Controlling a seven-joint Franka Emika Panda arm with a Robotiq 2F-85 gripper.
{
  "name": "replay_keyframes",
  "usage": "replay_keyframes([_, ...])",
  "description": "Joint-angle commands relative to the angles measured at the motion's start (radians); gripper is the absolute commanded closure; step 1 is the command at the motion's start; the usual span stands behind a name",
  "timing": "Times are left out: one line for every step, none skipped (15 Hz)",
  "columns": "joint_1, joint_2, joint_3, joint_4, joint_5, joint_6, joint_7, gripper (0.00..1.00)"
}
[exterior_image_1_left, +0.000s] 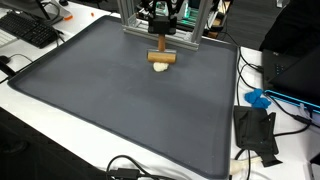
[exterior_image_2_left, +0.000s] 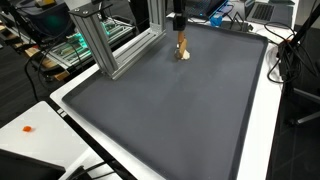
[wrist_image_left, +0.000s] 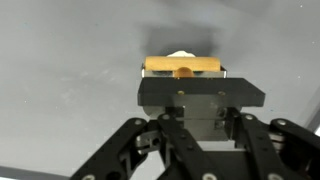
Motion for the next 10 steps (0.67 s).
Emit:
replay_keyframes([0.001,-0.009,-0.005,-0.064,0.046,0.106,-0.022,0.78])
replay_keyframes([0.002,-0.005,-0.004,-0.071,0.048,0.126,-0.022,0.78])
replay_keyframes([0.003,0.001,-0.003,-0.078,0.051,0.141,-0.027,0.78])
replay_keyframes([0.003,0.005,-0.003,-0.083,0.044,0.143,-0.029,0.78])
replay_keyframes([0.001,0.009,-0.003,-0.082,0.032,0.12,-0.03,0.78])
replay_keyframes([-0.003,0.007,-0.003,-0.079,0.005,0.089,-0.018,0.78])
replay_keyframes([-0.005,0.004,-0.002,-0.073,-0.016,0.053,-0.007,0.78])
replay_keyframes([-0.007,0.0,-0.002,-0.067,-0.033,0.023,0.005,0.78])
replay_keyframes([-0.006,-0.003,-0.001,-0.06,-0.038,-0.009,0.002,0.78])
replay_keyframes([-0.006,-0.005,0.0,-0.053,-0.048,-0.036,0.006,0.78])
